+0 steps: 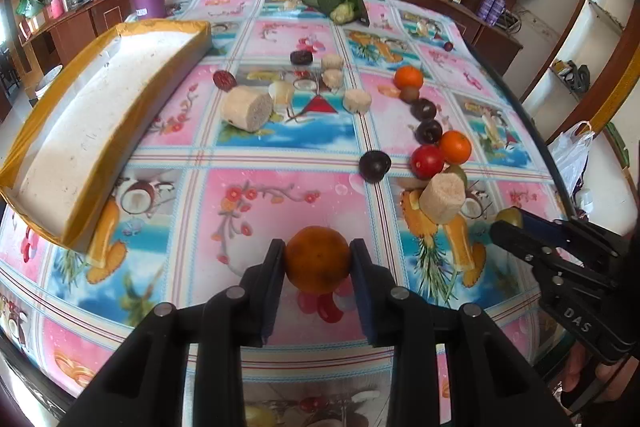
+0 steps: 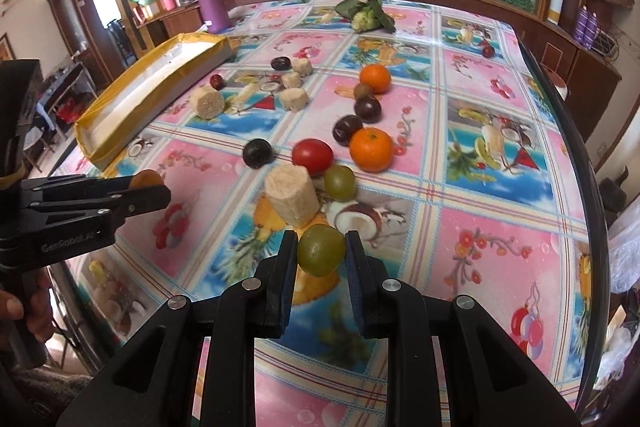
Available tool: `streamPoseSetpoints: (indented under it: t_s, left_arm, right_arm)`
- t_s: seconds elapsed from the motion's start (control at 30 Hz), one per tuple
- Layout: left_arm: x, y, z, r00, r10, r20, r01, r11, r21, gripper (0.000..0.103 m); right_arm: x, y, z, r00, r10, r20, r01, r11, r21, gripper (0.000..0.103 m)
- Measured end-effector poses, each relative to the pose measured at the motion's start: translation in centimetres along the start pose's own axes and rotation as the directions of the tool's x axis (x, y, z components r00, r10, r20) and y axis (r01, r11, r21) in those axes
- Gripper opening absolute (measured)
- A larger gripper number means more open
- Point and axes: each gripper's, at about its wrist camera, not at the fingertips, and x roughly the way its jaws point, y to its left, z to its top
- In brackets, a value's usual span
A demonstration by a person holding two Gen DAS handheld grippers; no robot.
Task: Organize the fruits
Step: 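Carry the mandarin in the left tool while the right tool carries the grape to the tray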
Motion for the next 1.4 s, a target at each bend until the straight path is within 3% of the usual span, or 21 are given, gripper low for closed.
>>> streamPoseSetpoints:
  t_s: [0.43,0.73,1.13,1.4]
  left_arm:
    - [-3.1,7.4,2.0,0.996,-0.018,0.091,0.020,1.000,-0.017,0.035]
    - [-3.9,16.0,3.3,0.992,0.054,0.118,-0.041,0.993,-0.109,0.035]
    - [-1.2,25.2,5.6,0.983,0.173,0.064,-0.159,0.970,-0.185,0.035]
    - [0.8,27.1,6.0,0.984,0.176,0.024,-0.168,0.969,-0.181,0.035]
  right_arm:
    - [1.7,7.2,4.2,1.000,0.021,-0.003,-0.021,0.998,-0.053,0.023]
    - [5.2,14.6,9.6,0.996,0.081,-0.031,-0.084,0.986,-0.144,0.023]
    - [12.3,24.7,16.3,0.980,0.186,-0.065,-0.197,0.949,-0.245,0.023]
    - [17.7,26.1,18.0,0.974,0.172,-0.146,-0.198,0.961,-0.193,0.023]
